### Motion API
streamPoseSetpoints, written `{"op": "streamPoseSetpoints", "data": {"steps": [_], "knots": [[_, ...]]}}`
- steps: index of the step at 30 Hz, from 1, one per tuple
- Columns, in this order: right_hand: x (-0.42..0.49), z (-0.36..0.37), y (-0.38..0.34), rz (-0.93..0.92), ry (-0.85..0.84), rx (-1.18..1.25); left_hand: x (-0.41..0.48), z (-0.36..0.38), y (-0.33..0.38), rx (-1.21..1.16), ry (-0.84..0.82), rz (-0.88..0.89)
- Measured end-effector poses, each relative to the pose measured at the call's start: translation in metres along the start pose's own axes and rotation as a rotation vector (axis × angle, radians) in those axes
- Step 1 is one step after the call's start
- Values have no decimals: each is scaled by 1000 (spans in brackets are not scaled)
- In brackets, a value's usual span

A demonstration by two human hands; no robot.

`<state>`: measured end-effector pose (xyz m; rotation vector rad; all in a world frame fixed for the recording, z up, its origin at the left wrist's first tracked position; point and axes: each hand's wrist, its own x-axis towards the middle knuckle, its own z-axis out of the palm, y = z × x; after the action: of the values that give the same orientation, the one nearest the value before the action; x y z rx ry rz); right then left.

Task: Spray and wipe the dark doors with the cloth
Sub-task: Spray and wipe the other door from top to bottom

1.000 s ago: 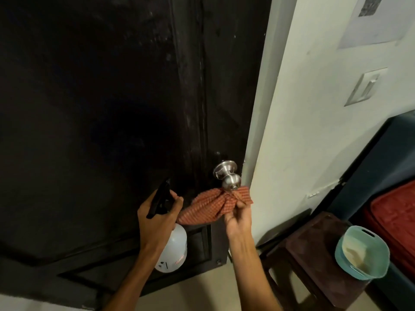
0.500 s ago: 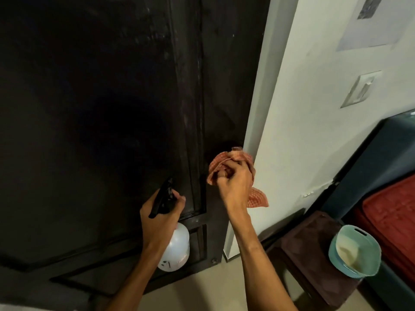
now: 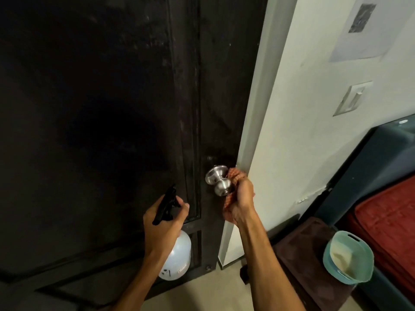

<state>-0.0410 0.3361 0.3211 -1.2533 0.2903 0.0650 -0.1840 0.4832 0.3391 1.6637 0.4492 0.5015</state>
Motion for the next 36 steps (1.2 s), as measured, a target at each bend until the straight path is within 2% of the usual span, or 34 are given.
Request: {"op": "streamPoseSetpoints", "data": {"steps": [2,3,4,5,7,10,14,16,20,23,24,28,30,31,33,34,35,36], "knots": [[-3,-4,-12,72,-75,117,2,3,1,8,-10,0],[-6,-3,-20,40,-78,87,2,5,3,24,-12,4],[-8,-2,-26,-91,-83,-8,2,8,4,35,-12,12],[-12,1,-31,-253,-108,-129,3,10,4,46,-3,14],[-20,6,-22,-571,-134,-523,-2,12,0,66,16,2],[-36,15,2,-934,24,-1117,-2,12,-4,68,12,-11],[-43,19,17,-1118,-84,-1598,1,10,5,49,7,-26],[-42,20,21,-1142,-96,-1749,-1,4,7,33,21,-24],[-43,18,23,-1053,92,-1641,0,-8,11,-26,39,-24],[-49,6,39,-1127,-10,-1754,-4,-13,8,-45,64,-41],[-48,3,45,-1191,-42,-1704,-5,-15,8,-51,71,-43],[-56,-5,51,-1327,-156,-1256,-5,-18,13,-34,86,-26],[-76,-7,71,-1201,-211,-1011,-7,-16,14,-37,104,-29],[-86,-6,85,-1015,-225,-865,-9,-16,14,-30,103,-23],[-100,5,95,-404,-165,-382,-10,-15,17,-21,84,-17],[-96,14,92,-79,-48,-62,-11,-14,19,-27,70,-18],[-89,23,86,151,64,197,-11,-13,19,-26,58,-16],[-77,30,85,278,100,421,-11,-14,21,-22,59,-11]]}}
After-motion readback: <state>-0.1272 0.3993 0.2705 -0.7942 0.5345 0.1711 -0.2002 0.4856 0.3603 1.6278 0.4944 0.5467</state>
